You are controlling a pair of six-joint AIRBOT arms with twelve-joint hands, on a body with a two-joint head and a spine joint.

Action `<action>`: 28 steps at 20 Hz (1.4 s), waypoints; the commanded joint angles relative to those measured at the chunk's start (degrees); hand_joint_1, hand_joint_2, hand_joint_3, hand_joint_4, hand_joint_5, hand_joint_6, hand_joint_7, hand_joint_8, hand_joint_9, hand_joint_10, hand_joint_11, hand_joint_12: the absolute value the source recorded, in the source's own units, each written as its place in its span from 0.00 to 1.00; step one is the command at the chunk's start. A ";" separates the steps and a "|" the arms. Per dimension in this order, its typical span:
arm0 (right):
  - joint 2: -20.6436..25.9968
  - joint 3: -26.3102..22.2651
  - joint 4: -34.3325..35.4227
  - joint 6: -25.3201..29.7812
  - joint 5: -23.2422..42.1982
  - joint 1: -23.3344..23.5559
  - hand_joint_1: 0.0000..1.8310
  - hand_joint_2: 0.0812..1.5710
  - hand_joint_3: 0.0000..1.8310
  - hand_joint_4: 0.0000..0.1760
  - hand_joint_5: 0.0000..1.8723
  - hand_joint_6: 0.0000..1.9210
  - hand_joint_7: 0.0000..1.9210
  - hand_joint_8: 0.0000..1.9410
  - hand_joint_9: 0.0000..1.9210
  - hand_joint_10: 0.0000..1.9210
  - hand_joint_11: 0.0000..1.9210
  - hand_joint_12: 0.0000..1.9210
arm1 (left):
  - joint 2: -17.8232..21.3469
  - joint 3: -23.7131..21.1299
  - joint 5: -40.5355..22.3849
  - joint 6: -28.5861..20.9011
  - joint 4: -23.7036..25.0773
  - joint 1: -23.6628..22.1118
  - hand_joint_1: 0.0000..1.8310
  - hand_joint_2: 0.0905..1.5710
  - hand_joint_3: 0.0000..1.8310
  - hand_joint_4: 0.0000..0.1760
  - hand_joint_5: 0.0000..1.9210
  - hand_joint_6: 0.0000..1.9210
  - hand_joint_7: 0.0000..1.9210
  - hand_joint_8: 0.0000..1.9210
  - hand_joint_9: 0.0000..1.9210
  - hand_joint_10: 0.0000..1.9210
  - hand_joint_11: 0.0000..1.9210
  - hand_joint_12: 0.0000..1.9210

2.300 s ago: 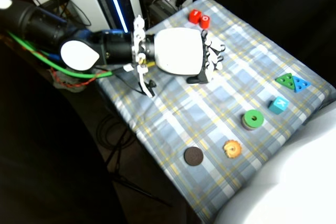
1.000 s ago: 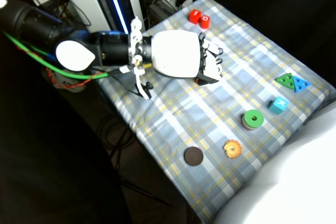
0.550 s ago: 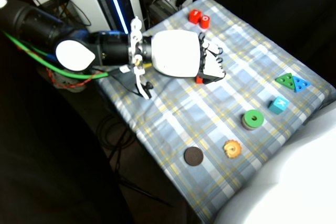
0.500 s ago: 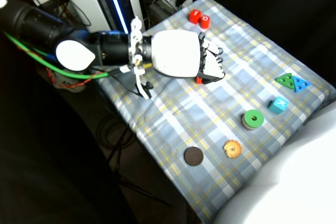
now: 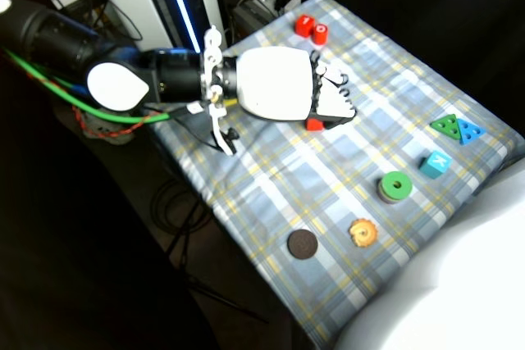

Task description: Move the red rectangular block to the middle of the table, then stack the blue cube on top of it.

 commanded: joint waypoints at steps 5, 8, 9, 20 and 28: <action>-0.10 -0.17 1.11 0.23 6.49 1.10 0.59 0.85 0.00 0.02 0.28 0.83 0.33 0.83 0.18 0.83 0.04 1.00 | -0.34 0.30 -7.25 -0.51 1.71 -0.20 0.39 0.95 0.00 0.35 0.01 0.00 0.00 0.00 0.00 0.00 0.00 0.00; -0.10 -0.16 1.11 0.27 6.49 1.10 0.60 0.85 0.00 0.00 0.26 0.84 0.35 0.81 0.24 0.80 0.11 0.99 | -0.34 0.30 -7.26 -0.51 1.71 -0.20 0.39 0.96 0.00 0.37 0.01 0.00 0.00 0.00 0.00 0.00 0.00 0.00; -0.11 -0.16 1.11 0.27 6.49 1.10 0.68 0.80 0.00 0.00 0.18 0.66 0.35 0.77 0.25 0.78 0.11 0.98 | -0.34 0.30 -7.26 -0.51 1.71 -0.20 0.41 0.95 0.00 0.37 0.01 0.00 0.00 0.00 0.00 0.00 0.00 0.00; -0.13 -0.13 1.11 0.27 6.51 1.20 0.59 0.85 0.00 0.00 0.26 0.84 0.31 0.79 0.20 0.79 0.06 1.00 | -0.38 0.33 -7.27 -0.51 1.71 -0.19 0.39 0.96 0.00 0.47 0.00 0.00 0.00 0.00 0.00 0.00 0.00 0.00; -0.13 -0.13 1.12 0.27 6.51 1.20 0.60 0.84 0.00 0.00 0.27 0.82 0.35 0.82 0.23 0.82 0.08 1.00 | -0.38 0.33 -7.32 -0.68 1.69 -0.14 0.41 0.95 0.00 0.40 0.01 0.00 0.00 0.00 0.00 0.00 0.00 0.00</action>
